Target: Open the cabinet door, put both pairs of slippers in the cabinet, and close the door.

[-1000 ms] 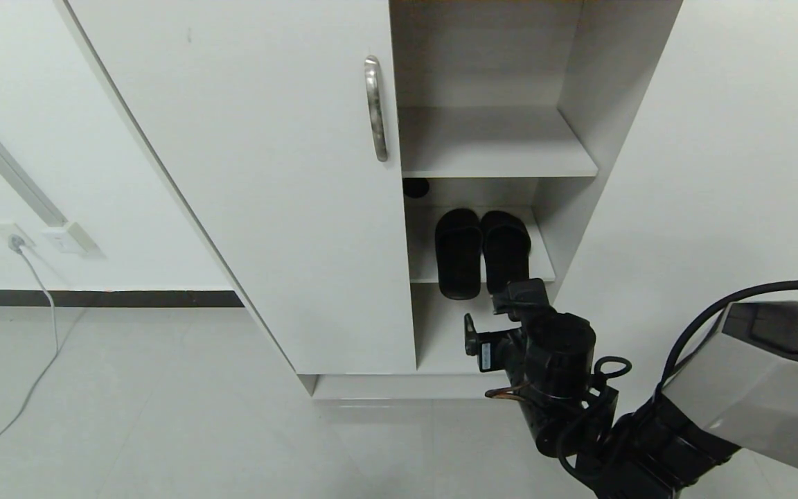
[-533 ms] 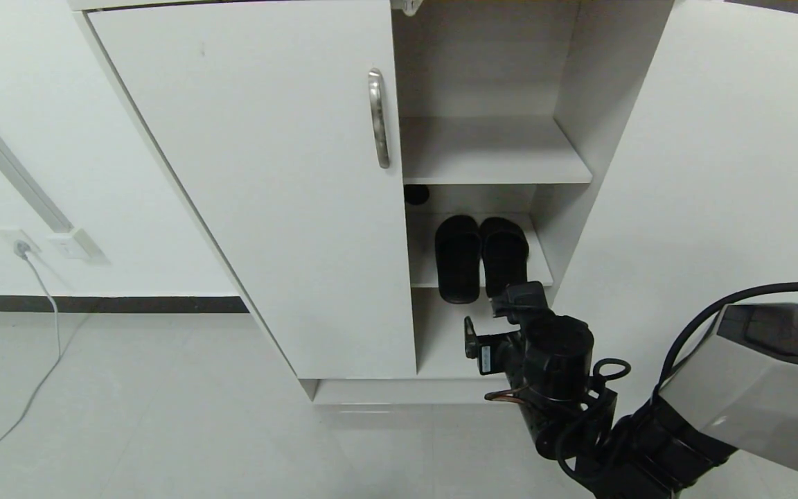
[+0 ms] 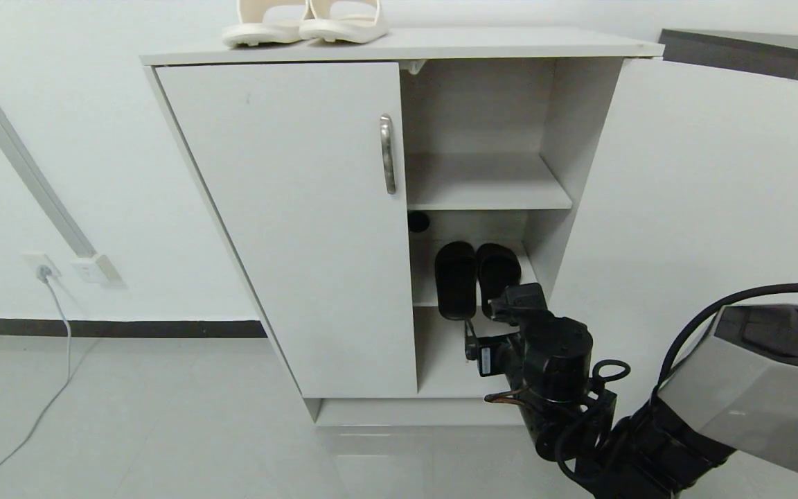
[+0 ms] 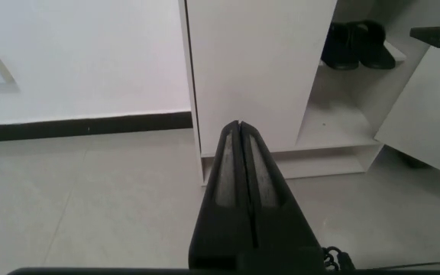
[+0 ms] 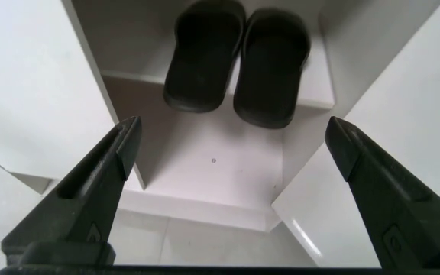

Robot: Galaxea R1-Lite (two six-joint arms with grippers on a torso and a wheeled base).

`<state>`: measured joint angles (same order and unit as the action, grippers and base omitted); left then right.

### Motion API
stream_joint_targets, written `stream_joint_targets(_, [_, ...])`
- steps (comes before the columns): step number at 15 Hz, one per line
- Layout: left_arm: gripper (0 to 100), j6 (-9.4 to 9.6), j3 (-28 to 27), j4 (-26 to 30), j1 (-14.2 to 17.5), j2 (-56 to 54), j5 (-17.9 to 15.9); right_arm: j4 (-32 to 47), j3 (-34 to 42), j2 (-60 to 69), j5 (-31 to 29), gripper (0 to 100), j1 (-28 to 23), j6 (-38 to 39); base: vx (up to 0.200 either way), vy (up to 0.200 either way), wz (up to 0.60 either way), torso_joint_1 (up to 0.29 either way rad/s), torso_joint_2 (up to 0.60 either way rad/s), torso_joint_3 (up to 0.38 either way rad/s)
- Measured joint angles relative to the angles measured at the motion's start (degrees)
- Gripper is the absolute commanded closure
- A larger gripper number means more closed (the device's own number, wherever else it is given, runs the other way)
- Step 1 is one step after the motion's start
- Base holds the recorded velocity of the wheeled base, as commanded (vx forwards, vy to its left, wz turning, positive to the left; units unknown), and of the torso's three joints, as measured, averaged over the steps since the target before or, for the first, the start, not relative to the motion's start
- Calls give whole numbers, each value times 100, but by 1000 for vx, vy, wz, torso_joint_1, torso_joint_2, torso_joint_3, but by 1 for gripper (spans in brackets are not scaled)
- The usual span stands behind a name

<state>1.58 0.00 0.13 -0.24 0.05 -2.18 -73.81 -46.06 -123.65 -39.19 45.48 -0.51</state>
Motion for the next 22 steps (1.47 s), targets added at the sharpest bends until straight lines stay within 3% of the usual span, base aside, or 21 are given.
stream_joint_targets(17, [100,-2,0,-6,0,5,0,-69,113,-5,24,0,-23,9,0,0,0,0,0,28])
stream_joint_targets(22, [100,-2,0,2,-2,5,0,-101,118,-41,33,0,-45,16,0,200,0,4,1,3])
